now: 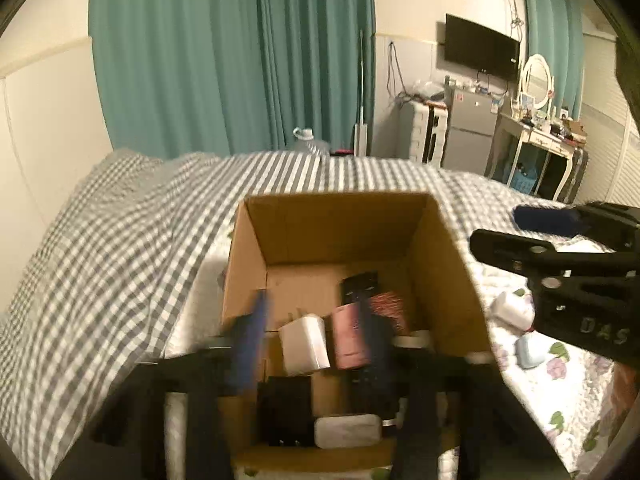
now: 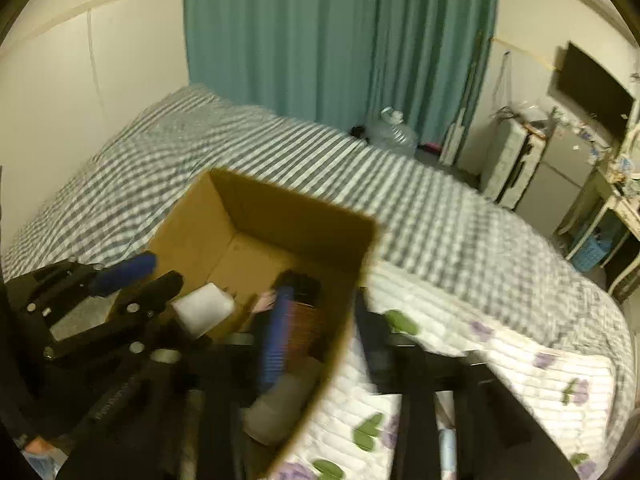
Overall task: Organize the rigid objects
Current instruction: 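Grasp the light blue earbuds case with the left tool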
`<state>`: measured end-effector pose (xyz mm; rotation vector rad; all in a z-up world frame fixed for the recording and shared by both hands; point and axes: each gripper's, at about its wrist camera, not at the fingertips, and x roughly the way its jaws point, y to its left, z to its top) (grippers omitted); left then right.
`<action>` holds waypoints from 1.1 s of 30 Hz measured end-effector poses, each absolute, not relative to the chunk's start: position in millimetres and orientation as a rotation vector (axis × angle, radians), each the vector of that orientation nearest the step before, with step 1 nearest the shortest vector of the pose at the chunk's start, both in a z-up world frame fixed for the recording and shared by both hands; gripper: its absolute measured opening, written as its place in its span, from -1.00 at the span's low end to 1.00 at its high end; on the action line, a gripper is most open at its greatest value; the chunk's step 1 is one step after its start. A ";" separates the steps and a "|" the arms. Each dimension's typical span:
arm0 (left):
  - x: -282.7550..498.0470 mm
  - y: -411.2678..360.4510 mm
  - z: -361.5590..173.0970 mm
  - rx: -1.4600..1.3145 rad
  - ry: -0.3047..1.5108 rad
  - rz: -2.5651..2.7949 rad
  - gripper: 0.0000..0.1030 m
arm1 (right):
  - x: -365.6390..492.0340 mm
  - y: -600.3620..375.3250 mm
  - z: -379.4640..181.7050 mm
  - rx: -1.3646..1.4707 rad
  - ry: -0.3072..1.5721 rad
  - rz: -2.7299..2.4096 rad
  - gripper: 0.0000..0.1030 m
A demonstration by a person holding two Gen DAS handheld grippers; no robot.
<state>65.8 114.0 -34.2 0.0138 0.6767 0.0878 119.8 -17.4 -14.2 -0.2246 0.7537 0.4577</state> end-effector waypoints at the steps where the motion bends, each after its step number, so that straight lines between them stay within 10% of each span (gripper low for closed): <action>1: 60.5 108.3 -27.8 0.013 0.659 0.090 0.20 | 116.0 -25.5 -7.6 -0.219 0.738 0.444 0.15; 10: 43.5 27.2 7.2 0.033 0.616 0.024 0.31 | 67.3 -133.0 48.0 -0.213 0.609 0.275 0.83; 33: 96.0 -130.0 -134.2 0.086 0.917 -0.067 0.32 | 102.7 -288.4 -87.8 -0.164 0.876 0.172 0.86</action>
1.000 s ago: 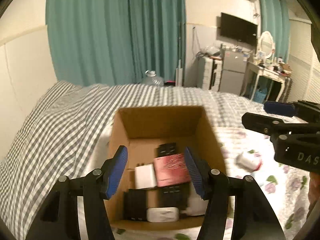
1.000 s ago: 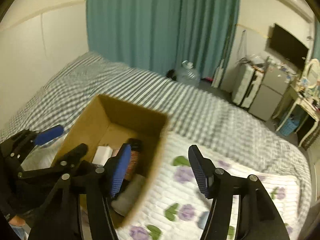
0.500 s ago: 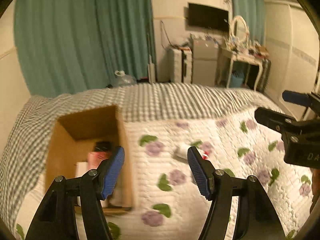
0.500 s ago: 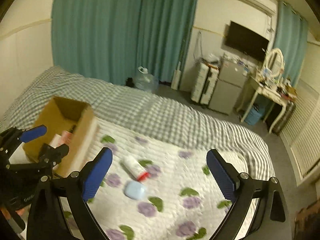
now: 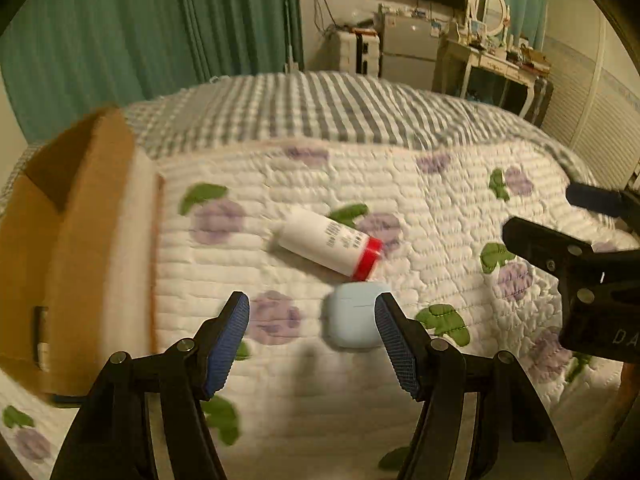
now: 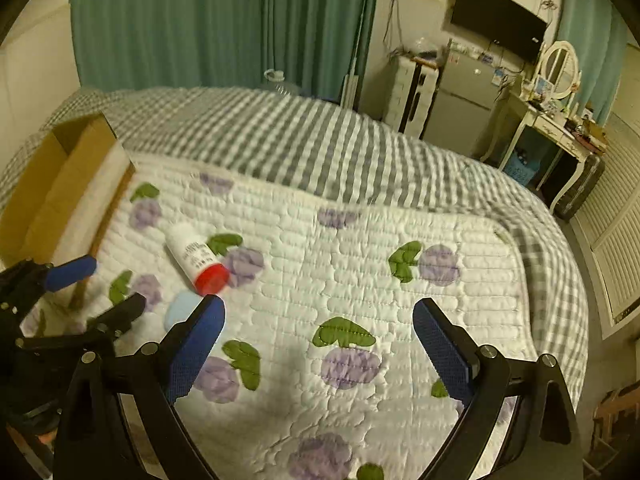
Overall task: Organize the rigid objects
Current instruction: 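Grasp the light blue earbuds case with the left tool, then grasp the white red-capped bottle with the right tool while the left tool holds the earbuds case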
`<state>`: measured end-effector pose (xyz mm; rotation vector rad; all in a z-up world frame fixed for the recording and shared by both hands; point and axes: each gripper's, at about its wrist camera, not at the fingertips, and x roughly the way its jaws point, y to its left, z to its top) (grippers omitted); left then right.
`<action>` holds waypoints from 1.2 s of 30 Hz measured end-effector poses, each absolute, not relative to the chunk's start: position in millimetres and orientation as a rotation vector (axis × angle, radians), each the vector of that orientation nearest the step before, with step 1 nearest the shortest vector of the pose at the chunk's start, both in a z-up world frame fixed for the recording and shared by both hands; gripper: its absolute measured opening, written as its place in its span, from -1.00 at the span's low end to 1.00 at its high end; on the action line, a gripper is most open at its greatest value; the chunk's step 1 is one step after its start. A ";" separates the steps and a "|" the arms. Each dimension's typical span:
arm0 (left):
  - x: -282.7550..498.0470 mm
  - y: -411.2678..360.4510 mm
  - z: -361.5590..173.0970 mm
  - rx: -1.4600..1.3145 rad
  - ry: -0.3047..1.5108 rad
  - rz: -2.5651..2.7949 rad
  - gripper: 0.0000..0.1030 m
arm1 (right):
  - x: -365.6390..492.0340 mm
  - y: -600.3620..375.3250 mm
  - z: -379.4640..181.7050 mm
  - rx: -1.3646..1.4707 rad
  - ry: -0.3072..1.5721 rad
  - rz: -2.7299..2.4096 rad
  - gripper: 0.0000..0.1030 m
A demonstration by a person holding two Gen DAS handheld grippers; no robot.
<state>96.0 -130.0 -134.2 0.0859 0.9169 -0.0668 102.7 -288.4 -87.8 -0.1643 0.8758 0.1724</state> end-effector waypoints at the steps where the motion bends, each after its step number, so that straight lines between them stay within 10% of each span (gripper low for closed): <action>1: 98.2 -134.0 -140.1 0.087 0.924 -0.070 0.32 | 106.3 -289.1 -92.7 -0.167 0.882 0.174 0.86; 28: 89.8 -82.5 -141.0 0.076 0.873 0.103 -0.02 | 155.4 -243.9 -126.5 -0.254 0.876 0.442 0.86; 36: 95.6 -69.3 -147.6 0.077 0.881 0.126 -0.01 | 157.7 -202.6 -148.2 -0.357 0.905 0.593 0.45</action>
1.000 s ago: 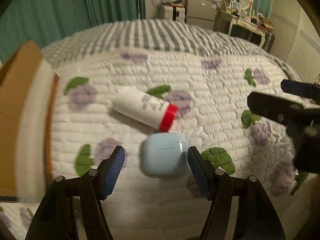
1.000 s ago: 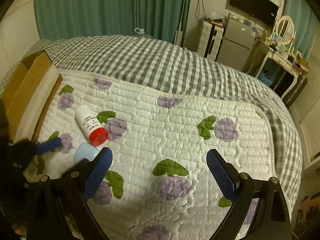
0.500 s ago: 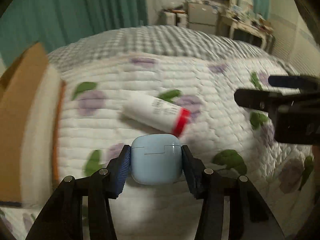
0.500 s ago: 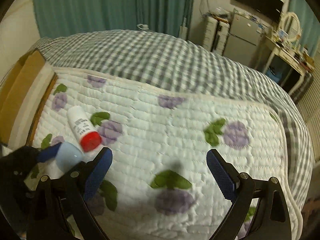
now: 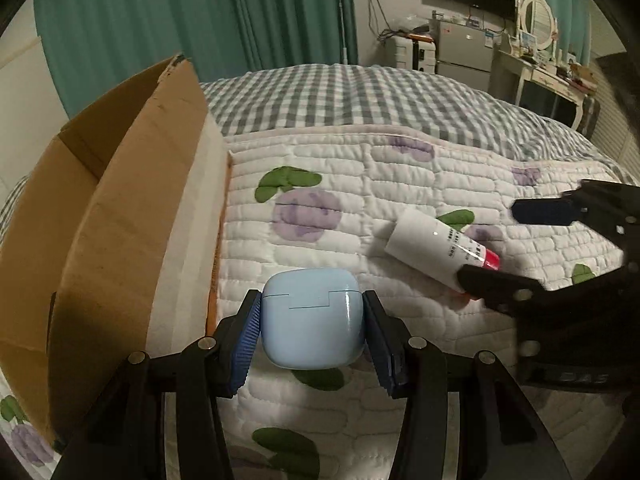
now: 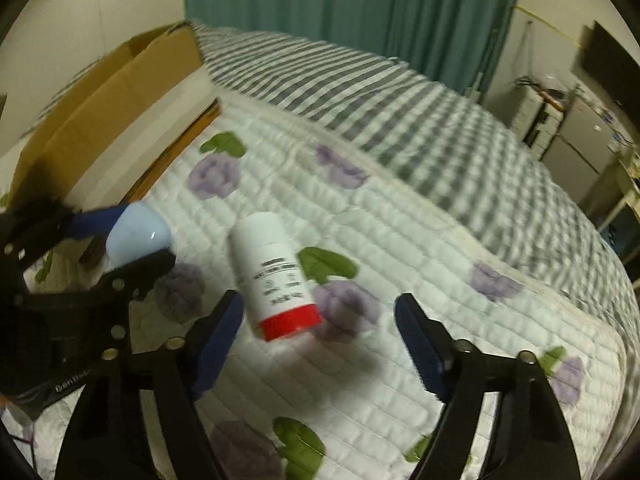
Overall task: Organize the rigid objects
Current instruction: 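Grasp the white red-capped bottle with the right tool while the left tool holds the earbuds case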
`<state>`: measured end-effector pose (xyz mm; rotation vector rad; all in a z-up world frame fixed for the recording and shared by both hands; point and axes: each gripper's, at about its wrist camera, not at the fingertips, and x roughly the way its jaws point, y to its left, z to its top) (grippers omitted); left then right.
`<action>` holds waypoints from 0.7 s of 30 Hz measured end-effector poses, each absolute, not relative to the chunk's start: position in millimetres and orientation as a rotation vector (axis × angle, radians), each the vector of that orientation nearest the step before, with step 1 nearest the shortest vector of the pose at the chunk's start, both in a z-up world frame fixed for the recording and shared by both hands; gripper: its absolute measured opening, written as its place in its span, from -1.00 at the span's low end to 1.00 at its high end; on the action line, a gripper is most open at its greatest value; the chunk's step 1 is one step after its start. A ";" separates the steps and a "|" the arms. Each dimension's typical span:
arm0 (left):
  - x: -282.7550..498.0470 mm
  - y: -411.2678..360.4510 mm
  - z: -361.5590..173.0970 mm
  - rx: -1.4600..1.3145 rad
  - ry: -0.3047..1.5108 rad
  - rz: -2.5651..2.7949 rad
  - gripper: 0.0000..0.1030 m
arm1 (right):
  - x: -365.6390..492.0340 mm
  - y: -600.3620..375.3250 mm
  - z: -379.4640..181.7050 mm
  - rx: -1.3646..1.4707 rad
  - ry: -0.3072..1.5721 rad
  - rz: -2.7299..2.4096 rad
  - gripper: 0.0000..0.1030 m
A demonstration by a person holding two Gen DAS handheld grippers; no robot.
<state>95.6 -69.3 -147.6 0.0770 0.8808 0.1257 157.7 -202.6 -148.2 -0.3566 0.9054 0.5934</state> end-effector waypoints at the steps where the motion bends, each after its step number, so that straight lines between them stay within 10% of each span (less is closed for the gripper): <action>1: 95.5 -69.9 -148.6 0.079 0.882 0.126 -0.02 | 158.6 -199.7 -150.4 -0.362 0.909 0.602 0.42; 10: 97.2 -70.0 -154.3 0.083 0.898 0.117 -0.01 | 169.8 -171.6 -166.5 -0.419 0.943 0.661 -0.17; 21: 94.2 -77.6 -145.8 0.073 0.893 0.089 -0.01 | 136.3 -207.7 -156.3 -0.368 0.947 0.492 -0.25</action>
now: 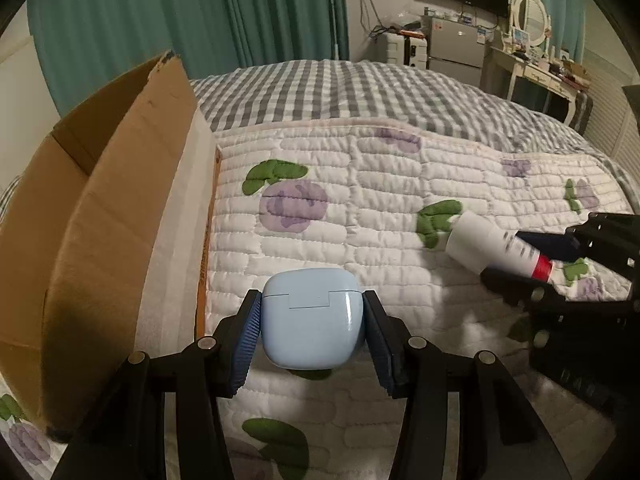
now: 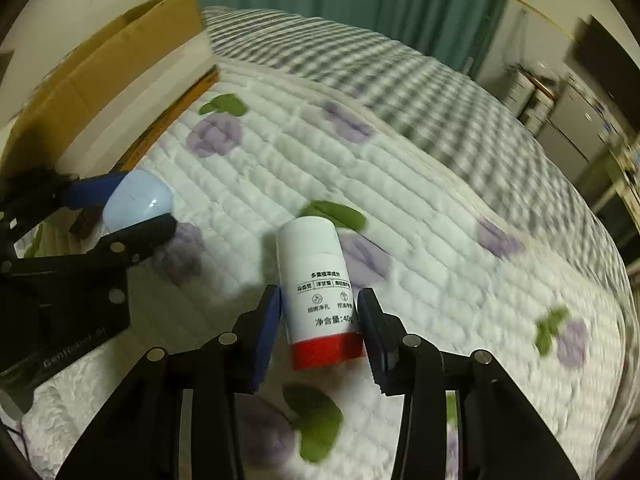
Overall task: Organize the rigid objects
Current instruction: 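Grasp the white red-capped bottle with the right tool while the left tool holds the earbuds case, then lower the earbuds case and red-capped bottle into the box and open both tools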
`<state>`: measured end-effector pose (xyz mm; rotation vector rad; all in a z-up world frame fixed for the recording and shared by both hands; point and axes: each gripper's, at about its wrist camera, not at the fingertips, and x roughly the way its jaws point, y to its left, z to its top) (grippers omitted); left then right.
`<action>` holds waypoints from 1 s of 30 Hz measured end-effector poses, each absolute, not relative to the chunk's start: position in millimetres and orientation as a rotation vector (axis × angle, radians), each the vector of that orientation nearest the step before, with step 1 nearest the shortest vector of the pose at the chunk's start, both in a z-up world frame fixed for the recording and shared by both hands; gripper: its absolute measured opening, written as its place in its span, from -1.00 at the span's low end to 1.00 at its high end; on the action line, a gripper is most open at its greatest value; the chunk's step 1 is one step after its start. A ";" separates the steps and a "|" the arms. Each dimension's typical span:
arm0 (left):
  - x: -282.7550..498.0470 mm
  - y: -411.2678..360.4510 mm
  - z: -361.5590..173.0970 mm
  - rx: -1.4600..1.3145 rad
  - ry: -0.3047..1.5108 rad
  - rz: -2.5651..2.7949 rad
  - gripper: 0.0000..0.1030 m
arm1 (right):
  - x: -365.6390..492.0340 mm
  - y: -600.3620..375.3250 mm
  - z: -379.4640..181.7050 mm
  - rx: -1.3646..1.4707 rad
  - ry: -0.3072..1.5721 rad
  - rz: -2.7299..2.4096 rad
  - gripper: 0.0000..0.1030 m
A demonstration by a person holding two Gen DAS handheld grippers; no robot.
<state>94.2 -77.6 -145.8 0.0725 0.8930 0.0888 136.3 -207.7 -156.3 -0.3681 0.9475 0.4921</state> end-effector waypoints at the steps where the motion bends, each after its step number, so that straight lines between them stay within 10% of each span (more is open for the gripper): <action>1: 92.3 -78.9 -142.9 0.070 0.888 0.080 -0.01 | 135.6 -213.6 -151.8 -0.356 0.939 0.473 -0.26; 30: 3.5 -19.0 5.1 -0.050 0.615 -0.036 -0.01 | 9.0 -169.3 -5.4 -0.348 0.683 0.289 -0.31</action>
